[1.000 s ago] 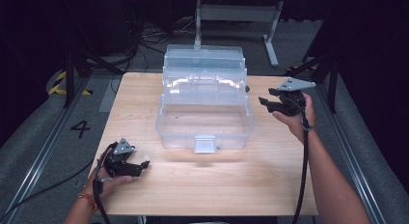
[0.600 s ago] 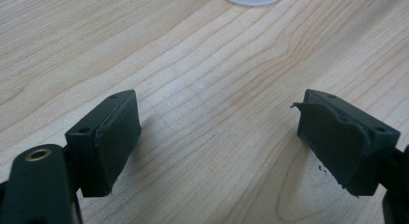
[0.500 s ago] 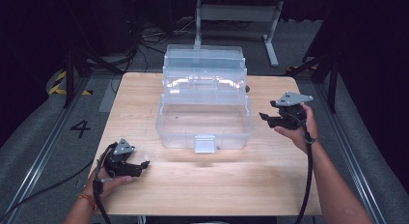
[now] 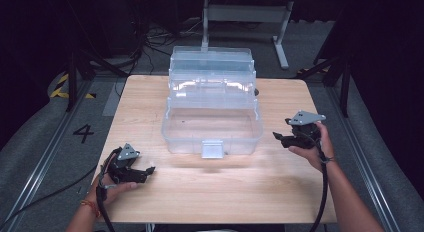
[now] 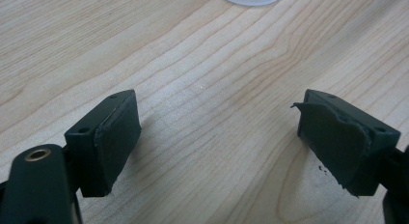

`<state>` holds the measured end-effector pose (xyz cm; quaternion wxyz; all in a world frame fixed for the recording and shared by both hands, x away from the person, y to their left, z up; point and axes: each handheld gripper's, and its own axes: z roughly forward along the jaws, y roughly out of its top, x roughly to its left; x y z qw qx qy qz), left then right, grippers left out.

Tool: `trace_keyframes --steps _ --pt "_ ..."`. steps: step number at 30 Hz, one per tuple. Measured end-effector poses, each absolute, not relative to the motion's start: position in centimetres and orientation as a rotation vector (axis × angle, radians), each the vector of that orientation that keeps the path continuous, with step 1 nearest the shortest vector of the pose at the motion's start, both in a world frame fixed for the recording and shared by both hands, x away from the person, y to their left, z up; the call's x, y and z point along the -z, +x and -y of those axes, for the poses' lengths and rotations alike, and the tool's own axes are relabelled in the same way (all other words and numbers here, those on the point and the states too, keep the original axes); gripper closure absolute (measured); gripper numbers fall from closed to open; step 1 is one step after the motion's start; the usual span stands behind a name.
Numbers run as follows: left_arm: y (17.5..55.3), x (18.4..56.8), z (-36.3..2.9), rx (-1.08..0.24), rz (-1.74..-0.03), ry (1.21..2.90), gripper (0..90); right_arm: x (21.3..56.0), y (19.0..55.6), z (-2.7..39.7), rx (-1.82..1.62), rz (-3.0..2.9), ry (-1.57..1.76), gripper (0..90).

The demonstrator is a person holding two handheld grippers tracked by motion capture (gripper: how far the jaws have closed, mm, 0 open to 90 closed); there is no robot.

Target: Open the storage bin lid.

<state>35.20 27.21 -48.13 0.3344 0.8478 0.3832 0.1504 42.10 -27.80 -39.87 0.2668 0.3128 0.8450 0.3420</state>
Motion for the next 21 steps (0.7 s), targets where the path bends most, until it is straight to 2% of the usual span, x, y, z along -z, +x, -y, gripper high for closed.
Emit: trace_keyframes --steps 7,21 --pt "35.3 48.1 -27.2 -0.388 -0.998 2.219 15.4 42.1 40.6 29.5 -0.927 -2.262 0.924 27.9" --pt "35.3 48.1 -27.2 -0.388 -0.998 2.219 15.4 46.1 37.3 33.5 -0.952 -2.262 1.08 24.1"
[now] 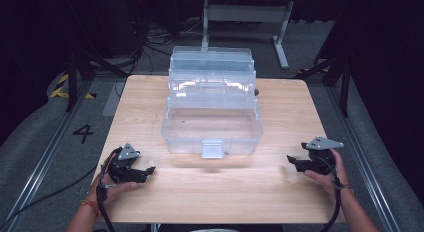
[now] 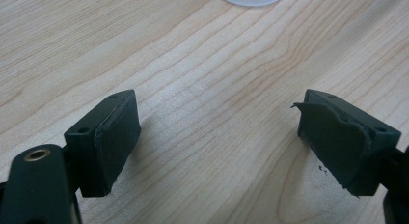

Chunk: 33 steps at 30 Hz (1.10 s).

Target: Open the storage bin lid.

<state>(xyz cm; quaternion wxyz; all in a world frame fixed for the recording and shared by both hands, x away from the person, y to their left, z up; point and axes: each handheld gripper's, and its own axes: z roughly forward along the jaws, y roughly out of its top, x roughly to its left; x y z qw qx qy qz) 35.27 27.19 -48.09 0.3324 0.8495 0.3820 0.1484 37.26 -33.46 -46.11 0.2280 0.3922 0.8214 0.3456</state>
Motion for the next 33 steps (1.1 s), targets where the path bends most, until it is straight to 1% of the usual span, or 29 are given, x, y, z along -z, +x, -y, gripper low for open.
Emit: trace_keyframes --steps 11,12,17,22,33 --pt "35.2 48.1 -27.2 -0.39 -1.006 2.215 15.4 48.4 34.8 35.7 -0.979 -2.289 1.151 22.1" --pt "35.2 48.1 -27.2 -0.391 -1.006 2.216 15.4 48.6 34.5 36.2 -1.027 -2.288 1.182 22.1" --pt "35.3 48.1 -27.1 -0.386 -1.001 2.214 15.3 48.6 34.4 36.4 -1.034 -2.3 1.177 20.4" --pt "35.4 48.1 -27.2 -0.402 -0.987 2.219 15.2 48.7 34.4 36.4 -1.028 -2.299 1.172 20.2" --pt "35.4 48.1 -27.1 -0.378 -0.992 2.218 15.0 48.7 34.4 36.4 -1.03 -2.299 1.172 20.2"
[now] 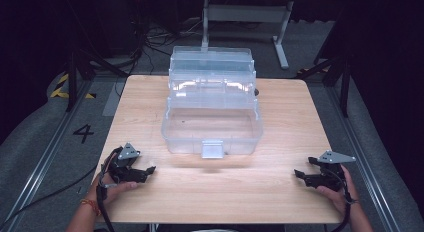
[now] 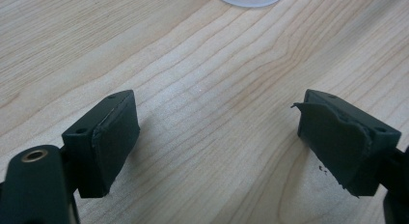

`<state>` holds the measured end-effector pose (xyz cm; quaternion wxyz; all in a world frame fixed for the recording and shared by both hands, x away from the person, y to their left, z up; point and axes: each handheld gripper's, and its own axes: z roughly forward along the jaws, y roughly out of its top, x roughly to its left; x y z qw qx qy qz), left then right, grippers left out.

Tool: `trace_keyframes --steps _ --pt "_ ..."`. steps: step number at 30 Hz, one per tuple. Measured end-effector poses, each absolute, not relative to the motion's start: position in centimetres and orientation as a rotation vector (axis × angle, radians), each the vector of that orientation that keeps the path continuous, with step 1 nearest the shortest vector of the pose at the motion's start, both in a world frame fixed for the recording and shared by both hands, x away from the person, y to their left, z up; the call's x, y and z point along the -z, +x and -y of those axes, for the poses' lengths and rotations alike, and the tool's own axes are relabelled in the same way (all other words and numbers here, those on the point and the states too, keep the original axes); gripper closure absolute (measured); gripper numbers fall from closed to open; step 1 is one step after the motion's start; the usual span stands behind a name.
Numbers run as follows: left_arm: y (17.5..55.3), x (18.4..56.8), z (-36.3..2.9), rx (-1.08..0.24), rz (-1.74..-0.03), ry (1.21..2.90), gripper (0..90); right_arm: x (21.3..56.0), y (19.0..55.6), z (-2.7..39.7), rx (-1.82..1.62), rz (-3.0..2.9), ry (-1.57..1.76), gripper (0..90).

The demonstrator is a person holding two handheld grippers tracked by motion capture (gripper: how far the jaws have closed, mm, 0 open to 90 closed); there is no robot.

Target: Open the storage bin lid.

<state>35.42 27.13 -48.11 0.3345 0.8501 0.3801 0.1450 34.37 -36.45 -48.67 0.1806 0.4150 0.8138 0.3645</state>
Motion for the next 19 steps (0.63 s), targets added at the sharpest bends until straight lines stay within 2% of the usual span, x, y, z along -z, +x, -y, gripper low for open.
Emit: trace_keyframes --steps 19 --pt "35.41 48.12 -27.12 -0.372 -0.994 2.217 14.9 48.67 34.32 36.49 -1.026 -2.291 1.177 19.8"
